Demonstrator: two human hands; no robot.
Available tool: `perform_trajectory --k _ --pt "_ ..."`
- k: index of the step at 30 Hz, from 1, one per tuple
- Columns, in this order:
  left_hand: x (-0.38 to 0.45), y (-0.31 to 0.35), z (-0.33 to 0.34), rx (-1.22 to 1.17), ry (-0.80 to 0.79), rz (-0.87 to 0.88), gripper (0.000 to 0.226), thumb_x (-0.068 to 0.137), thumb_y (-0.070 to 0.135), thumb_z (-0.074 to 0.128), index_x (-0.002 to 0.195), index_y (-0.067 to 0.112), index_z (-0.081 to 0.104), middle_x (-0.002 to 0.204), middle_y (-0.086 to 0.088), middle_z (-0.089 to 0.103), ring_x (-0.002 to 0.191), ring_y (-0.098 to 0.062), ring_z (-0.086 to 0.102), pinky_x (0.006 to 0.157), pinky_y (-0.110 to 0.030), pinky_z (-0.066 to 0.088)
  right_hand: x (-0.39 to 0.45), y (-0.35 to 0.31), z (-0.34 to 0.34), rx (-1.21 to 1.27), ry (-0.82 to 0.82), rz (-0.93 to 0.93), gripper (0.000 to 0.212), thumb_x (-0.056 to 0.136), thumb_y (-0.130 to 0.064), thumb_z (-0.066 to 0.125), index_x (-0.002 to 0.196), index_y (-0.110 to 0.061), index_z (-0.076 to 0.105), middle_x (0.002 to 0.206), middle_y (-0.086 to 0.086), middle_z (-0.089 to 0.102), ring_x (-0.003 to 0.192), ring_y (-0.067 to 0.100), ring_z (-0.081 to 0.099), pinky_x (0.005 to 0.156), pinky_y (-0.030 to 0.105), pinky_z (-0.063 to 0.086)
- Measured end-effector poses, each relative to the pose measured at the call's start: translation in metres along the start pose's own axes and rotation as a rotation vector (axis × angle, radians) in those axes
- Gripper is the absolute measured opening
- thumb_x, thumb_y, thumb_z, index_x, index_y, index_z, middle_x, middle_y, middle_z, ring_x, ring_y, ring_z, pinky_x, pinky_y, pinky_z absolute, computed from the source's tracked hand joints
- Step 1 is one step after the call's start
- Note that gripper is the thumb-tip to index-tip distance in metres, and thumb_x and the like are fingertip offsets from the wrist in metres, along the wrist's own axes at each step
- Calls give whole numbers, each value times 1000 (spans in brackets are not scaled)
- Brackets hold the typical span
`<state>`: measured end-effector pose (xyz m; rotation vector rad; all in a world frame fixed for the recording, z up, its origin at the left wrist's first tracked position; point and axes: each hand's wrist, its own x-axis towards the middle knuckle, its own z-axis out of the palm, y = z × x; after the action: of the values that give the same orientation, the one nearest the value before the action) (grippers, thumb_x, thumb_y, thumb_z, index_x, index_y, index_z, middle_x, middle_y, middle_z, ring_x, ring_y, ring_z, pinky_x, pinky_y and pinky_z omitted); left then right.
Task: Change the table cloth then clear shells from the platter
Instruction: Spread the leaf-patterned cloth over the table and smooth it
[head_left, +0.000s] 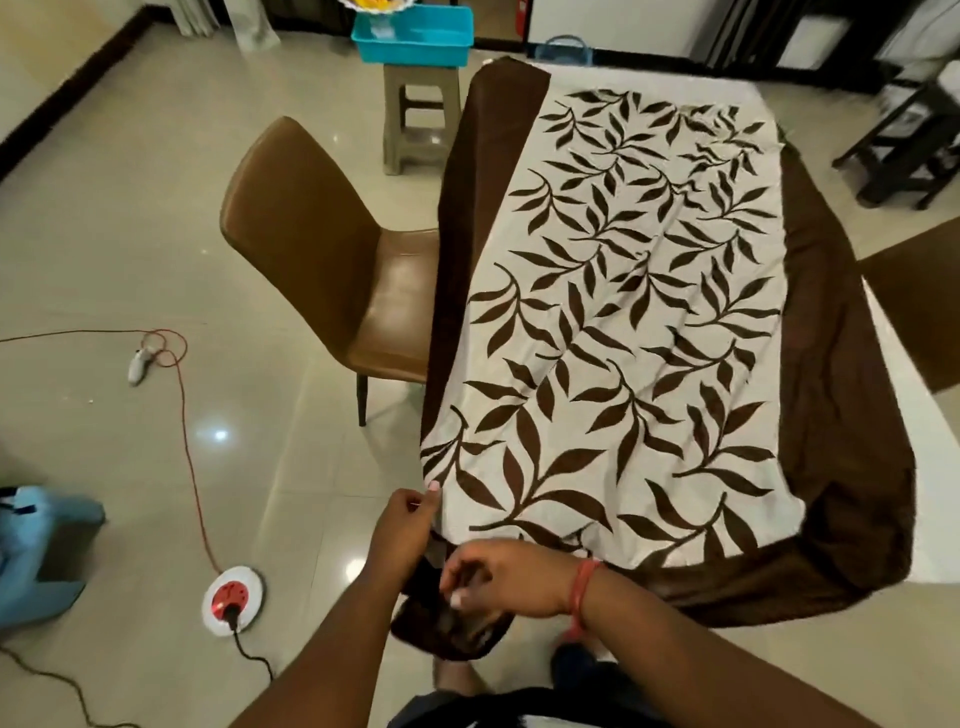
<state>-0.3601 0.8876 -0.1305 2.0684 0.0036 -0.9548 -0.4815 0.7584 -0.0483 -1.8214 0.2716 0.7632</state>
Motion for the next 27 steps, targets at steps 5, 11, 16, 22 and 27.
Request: perform_trajectory --k 5,11,16,22,27 --pt "-2 -5 27 221 64 169 49 90 39 65 128 12 50 121 -6 52 110 -25 56 95 -40 48 -42 107 -55 -41 1034 210 26 93 -9 56 117 -18 61 121 1 54 111 21 58 102 36 47" --pt "-21 24 73 629 342 682 32 84 27 67 110 14 56 113 -7 54 103 -26 51 90 -42 47 -128 226 -99 -300 1170 584 50 86 -25 68 132 -11 53 133 15 51 124 35 48 106 49 43" --pt "-45 67 141 919 117 1036 37 85 40 61 117 22 60 122 0 56 115 -22 50 107 -44 40 -157 284 -103 -597 895 626 39 83 -30 70 119 -18 60 116 8 58 103 34 56 78 47 56" --pt "-84 96 263 1130 -43 1188 50 88 60 48 124 25 57 128 3 54 121 -21 47 116 -48 28 -210 309 -151 -418 848 339 18 81 -1 45 83 -17 53 86 7 62 88 31 61 75 34 44" --pt "-111 104 352 1212 -17 1105 82 78 67 58 143 20 43 142 -5 44 127 -29 42 110 -55 32 -331 309 -212 189 1073 47 10 95 -13 61 87 -19 62 79 -8 65 73 3 58 68 16 45"
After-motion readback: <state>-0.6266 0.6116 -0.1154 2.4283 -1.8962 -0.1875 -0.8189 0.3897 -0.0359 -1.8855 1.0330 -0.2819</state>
